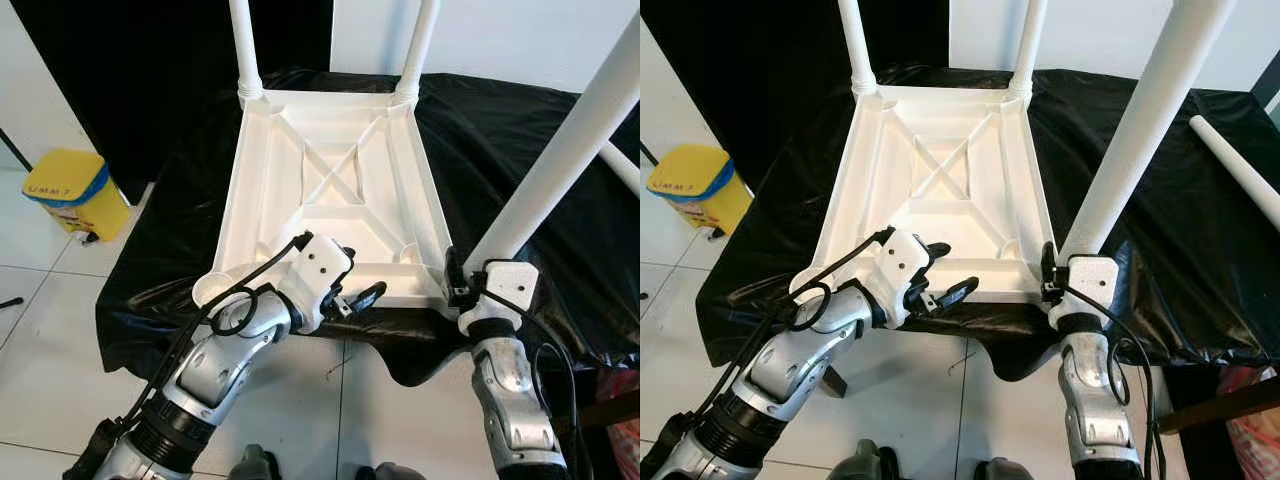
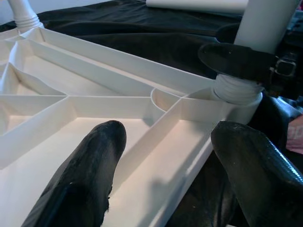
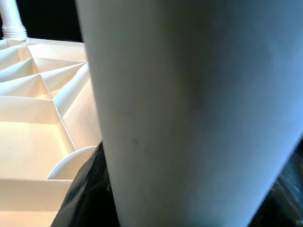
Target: Building children table
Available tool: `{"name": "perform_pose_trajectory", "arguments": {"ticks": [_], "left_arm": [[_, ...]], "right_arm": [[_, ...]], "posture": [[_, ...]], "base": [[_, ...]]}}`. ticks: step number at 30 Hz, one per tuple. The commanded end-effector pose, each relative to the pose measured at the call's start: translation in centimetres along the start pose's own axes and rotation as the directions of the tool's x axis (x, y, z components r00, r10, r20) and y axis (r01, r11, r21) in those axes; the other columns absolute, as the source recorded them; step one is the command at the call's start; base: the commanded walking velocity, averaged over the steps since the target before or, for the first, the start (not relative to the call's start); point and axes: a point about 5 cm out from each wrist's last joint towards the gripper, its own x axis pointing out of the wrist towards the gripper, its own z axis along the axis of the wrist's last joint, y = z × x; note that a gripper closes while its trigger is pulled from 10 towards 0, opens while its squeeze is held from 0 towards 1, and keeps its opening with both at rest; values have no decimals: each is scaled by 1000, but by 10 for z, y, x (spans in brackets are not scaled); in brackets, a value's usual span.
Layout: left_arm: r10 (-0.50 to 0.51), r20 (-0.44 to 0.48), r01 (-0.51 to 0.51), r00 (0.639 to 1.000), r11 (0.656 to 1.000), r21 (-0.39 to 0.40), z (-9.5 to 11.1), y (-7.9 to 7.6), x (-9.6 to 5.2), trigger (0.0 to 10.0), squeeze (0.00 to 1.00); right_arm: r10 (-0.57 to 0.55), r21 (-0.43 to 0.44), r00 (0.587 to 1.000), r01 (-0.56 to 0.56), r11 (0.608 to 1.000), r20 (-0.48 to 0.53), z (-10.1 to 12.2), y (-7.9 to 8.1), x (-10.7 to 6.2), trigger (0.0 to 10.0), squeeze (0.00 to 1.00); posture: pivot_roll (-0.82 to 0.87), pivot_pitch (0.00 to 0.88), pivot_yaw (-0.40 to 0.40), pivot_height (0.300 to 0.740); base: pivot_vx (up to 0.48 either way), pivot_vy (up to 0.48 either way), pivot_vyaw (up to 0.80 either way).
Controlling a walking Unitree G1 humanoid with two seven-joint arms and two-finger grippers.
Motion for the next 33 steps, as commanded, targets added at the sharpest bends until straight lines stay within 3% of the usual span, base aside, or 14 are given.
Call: {"name": "perform_pose_trajectory", "arguments": {"ticks": [1, 9, 19, 23, 33], "left_arm": [[-133, 0, 133, 991, 991, 11, 1, -10, 0, 10000, 0], [-132, 8, 132, 991, 991, 28, 5, -11, 1, 10000, 0], [-128, 20, 127, 992, 991, 41, 9, -12, 2, 10000, 0], [-130, 25, 129, 991, 991, 42, 10, -14, 2, 10000, 0], [-128, 27, 127, 991, 991, 44, 11, -13, 1, 10000, 0]], "right_arm": [[30, 11, 985, -29, 1000, -168, -32, 2, -16, 10000, 0], [129, 50, 974, -122, 991, -184, -36, 10, -14, 10000, 0], [195, 50, 965, -189, 981, -176, -39, 1, -12, 10000, 0], [236, 117, 952, -217, 969, -194, -42, 2, -14, 10000, 0], [213, 171, 952, -177, 969, -221, -45, 0, -15, 10000, 0]], "posture": [[17, 141, -26, 740], [18, 135, -20, 740], [21, 132, -18, 740], [21, 134, -15, 740], [23, 139, -13, 740]], "base": [[0, 0, 0], [0, 0, 0], [0, 0, 0], [0, 0, 0], [0, 0, 0]]}}
